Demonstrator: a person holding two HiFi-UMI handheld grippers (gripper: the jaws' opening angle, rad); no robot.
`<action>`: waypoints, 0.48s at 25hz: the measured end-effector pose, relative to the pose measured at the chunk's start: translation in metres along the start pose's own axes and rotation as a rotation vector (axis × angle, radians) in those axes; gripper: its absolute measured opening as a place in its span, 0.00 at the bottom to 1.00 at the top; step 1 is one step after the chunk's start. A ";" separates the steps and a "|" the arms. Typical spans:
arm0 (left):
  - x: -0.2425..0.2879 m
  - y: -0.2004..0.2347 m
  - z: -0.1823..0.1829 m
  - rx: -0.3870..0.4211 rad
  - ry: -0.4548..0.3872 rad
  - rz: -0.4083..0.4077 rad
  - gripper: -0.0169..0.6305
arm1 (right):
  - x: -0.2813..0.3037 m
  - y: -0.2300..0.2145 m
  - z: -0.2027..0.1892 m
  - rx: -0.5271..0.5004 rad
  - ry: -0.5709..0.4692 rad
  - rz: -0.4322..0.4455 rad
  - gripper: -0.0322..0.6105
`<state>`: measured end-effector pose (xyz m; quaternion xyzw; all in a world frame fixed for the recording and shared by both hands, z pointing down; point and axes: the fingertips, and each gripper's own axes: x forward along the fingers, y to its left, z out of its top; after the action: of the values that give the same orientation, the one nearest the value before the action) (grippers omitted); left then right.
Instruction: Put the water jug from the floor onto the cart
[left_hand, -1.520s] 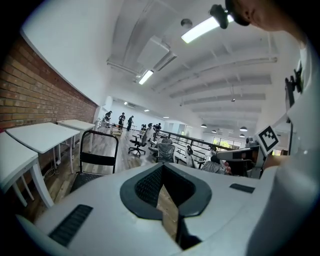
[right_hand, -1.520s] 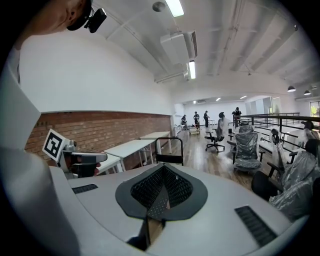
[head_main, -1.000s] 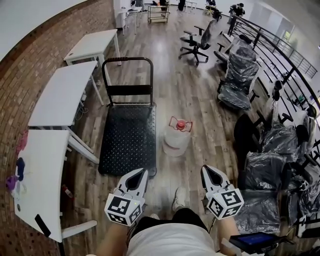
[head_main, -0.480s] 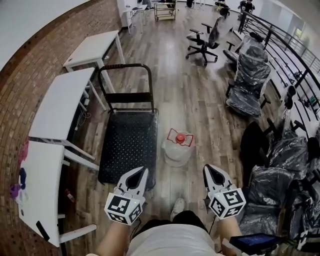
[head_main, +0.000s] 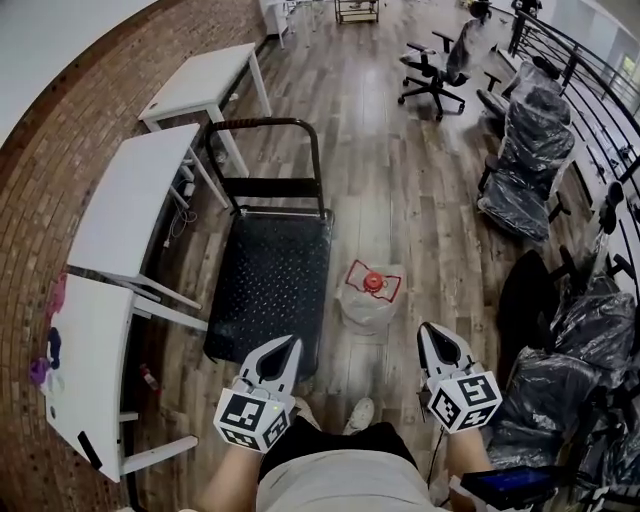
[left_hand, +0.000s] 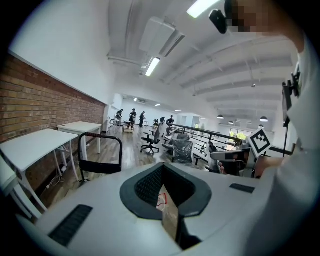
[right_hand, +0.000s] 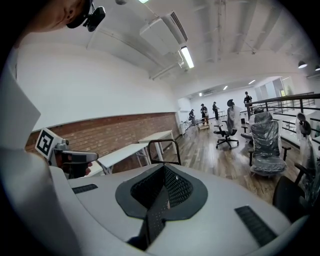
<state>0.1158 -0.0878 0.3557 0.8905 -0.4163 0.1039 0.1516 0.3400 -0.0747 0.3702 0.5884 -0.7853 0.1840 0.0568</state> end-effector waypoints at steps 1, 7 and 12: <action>0.002 0.006 0.000 -0.004 0.002 0.003 0.02 | 0.006 0.001 0.000 0.000 0.005 0.002 0.05; 0.015 0.037 0.009 -0.013 -0.011 -0.036 0.02 | 0.029 0.017 0.006 -0.001 0.006 -0.027 0.05; 0.022 0.063 0.028 0.017 -0.032 -0.093 0.02 | 0.046 0.039 0.022 -0.023 -0.006 -0.069 0.05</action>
<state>0.0826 -0.1518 0.3480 0.9117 -0.3758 0.0859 0.1421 0.2921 -0.1144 0.3549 0.6149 -0.7669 0.1711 0.0674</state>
